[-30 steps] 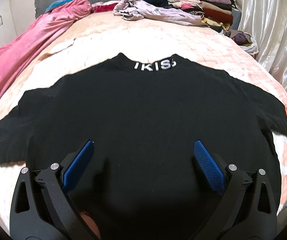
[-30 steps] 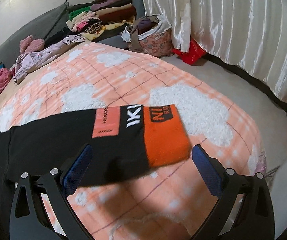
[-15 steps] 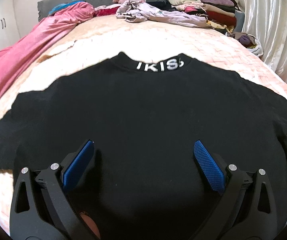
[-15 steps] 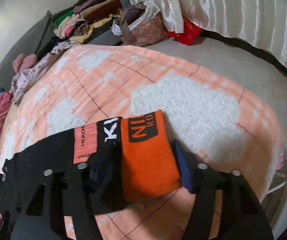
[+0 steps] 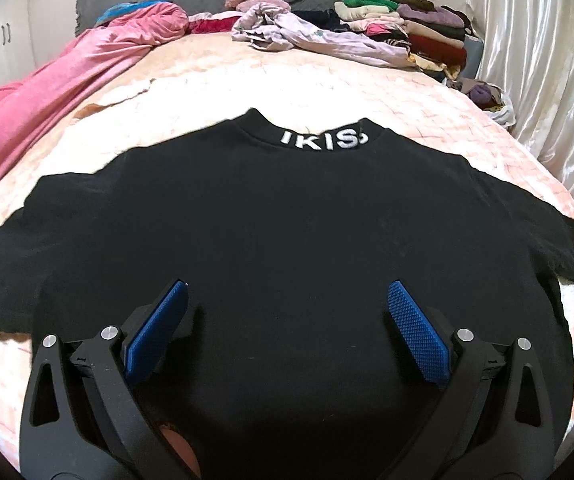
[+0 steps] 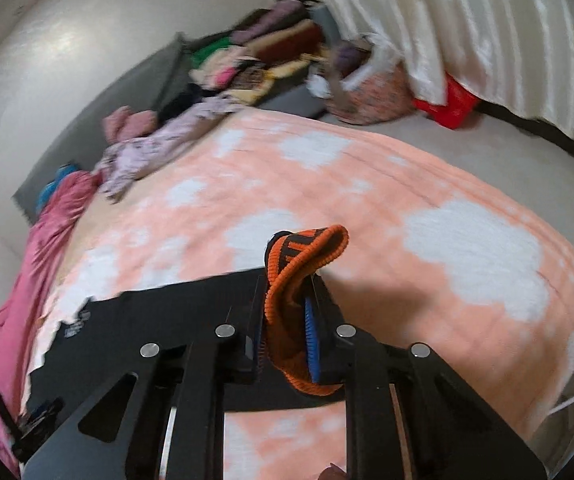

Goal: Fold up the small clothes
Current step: 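Fold the held sleeve across the sweatshirt body with the right gripper, release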

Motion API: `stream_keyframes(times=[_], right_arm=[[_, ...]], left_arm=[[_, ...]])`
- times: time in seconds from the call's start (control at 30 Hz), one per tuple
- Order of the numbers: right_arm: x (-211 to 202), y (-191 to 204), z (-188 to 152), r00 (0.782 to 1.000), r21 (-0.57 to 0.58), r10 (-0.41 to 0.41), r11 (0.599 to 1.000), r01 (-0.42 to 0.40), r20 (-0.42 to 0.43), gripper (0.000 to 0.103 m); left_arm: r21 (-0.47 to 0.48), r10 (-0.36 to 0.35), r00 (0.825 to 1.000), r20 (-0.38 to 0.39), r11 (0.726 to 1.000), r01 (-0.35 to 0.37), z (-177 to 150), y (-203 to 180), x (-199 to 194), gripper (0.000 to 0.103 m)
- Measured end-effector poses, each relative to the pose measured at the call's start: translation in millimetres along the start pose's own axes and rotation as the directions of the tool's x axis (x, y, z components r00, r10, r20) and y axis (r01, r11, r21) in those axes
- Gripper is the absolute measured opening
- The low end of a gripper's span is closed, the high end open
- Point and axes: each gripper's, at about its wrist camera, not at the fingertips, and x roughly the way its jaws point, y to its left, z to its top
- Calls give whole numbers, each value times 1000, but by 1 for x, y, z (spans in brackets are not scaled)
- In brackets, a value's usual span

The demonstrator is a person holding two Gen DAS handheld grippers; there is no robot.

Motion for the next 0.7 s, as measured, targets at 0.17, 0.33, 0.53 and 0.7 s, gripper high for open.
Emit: stream_keyframes(times=[0.17, 0.33, 0.53, 0.7], right_arm=[[-8, 66, -1, 990, -71, 142, 987, -143, -13, 15], [-3, 134, -10, 959, -130, 271, 951, -279, -78, 15], [15, 215, -35, 911, -195, 367, 895, -401, -187, 14], [35, 259, -54, 876, -203, 406, 864, -461, -261, 9]], left_arm=[[-21, 1, 1000, 11, 1000, -1, 3, 12, -8, 94], [-52, -25, 1000, 15, 998, 26, 5, 24, -14, 94], [-91, -16, 999, 31, 996, 19, 8, 41, -22, 94], [-135, 3, 1000, 22, 991, 0, 9, 59, -21, 94]])
